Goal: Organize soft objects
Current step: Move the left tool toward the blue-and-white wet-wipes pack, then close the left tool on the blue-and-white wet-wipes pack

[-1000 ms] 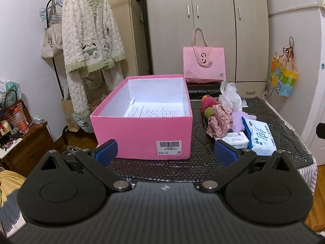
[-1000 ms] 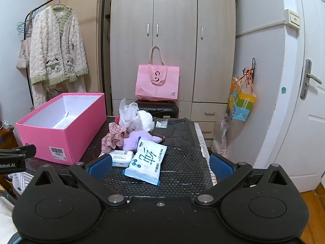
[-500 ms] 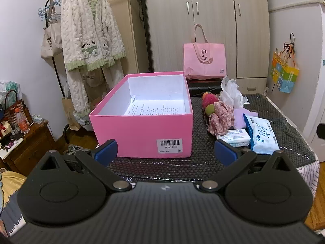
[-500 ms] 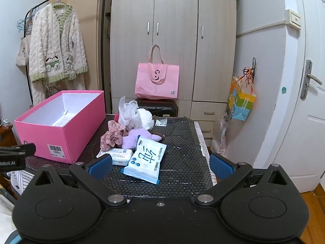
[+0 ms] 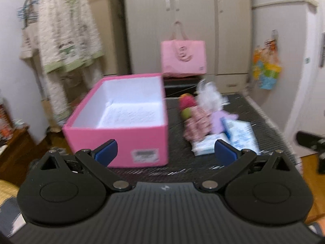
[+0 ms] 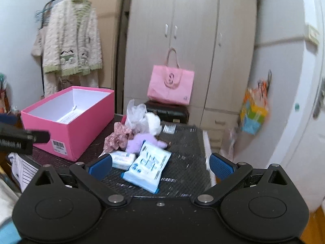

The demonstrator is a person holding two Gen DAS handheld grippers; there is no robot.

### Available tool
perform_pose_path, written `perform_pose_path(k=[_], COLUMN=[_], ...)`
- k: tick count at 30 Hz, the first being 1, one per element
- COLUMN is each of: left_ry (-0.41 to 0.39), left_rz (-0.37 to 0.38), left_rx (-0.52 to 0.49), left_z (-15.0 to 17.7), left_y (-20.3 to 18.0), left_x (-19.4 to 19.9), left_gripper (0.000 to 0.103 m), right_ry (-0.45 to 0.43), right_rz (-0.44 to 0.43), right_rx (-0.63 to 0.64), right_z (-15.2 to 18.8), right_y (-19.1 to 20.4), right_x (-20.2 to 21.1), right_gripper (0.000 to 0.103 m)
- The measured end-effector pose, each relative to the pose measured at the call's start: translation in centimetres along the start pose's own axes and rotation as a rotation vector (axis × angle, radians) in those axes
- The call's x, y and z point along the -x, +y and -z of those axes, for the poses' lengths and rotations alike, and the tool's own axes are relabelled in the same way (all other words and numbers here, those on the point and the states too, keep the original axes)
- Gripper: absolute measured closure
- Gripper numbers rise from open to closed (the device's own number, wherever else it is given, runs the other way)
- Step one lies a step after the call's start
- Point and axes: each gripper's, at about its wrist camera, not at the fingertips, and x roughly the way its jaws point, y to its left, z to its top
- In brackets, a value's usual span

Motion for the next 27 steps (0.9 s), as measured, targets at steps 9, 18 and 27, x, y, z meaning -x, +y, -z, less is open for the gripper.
perform_pose_path(k=[9,18,27], left_ry=[-0.038,0.09,0.18], left_rz=[0.171,0.397,0.481], left_rx=[-0.056,-0.054,-0.08], left_z=[-1.2,-1.6,-0.2], left_y=[-3.8,-6.7,-9.2], left_x=[-3.6,-9.6,-15.5], left_gripper=[0.0,0.004,0.029], right_ry=[-0.034,0.045,0.045], right_rz=[-0.181,-0.283,-0.313], right_rx=[-0.009,-0.137,-0.063], right_z=[3.0,7.0,8.3], right_y=[-2.1,-3.2,-3.0], right_x=[-4.5,-12.4,-15.9], right_gripper=[0.0,0.0,0.0])
